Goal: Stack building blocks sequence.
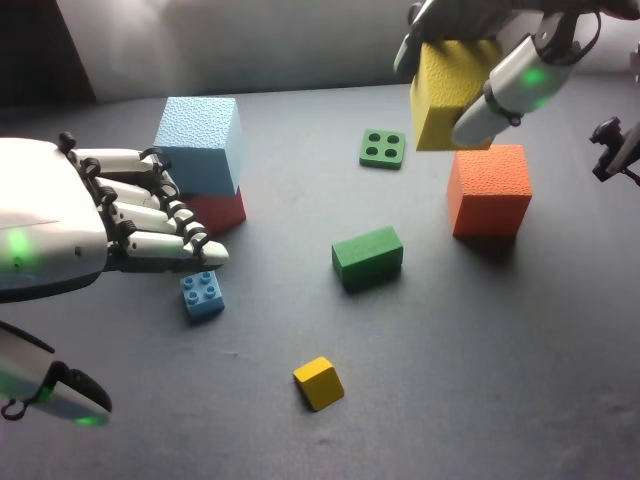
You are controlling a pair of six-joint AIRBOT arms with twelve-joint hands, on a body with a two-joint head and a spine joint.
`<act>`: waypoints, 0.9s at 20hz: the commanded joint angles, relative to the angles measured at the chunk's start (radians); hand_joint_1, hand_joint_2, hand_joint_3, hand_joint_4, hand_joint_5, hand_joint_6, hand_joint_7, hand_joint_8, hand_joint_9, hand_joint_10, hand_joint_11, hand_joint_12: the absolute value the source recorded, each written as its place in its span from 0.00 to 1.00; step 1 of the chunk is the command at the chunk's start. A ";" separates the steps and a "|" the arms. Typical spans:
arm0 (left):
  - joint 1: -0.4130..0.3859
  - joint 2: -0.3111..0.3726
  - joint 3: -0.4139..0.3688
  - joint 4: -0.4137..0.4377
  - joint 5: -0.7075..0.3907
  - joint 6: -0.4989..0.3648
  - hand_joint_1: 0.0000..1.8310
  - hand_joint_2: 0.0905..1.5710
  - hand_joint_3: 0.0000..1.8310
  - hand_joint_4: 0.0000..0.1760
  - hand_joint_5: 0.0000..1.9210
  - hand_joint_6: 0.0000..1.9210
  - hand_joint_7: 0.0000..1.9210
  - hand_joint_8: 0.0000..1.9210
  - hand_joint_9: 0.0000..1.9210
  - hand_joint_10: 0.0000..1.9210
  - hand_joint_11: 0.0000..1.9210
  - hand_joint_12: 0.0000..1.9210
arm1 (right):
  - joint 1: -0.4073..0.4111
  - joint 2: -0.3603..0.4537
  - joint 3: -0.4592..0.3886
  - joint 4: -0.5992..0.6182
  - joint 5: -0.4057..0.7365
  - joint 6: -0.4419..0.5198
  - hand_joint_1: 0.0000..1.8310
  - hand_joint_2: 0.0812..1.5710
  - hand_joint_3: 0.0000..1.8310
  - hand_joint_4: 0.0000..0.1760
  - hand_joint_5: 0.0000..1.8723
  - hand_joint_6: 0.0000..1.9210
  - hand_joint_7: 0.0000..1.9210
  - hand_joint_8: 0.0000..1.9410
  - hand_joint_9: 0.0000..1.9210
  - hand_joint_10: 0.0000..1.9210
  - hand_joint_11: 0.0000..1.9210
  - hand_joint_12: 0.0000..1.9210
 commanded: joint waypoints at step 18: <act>-0.012 0.011 -0.004 -0.037 -0.050 -0.001 0.25 0.60 0.00 0.00 0.14 0.01 0.17 0.01 0.16 0.01 0.00 0.36 | -0.078 -0.007 0.091 0.143 0.111 0.011 0.76 0.65 0.00 0.00 0.57 0.41 0.64 0.28 0.52 0.53 0.37 0.56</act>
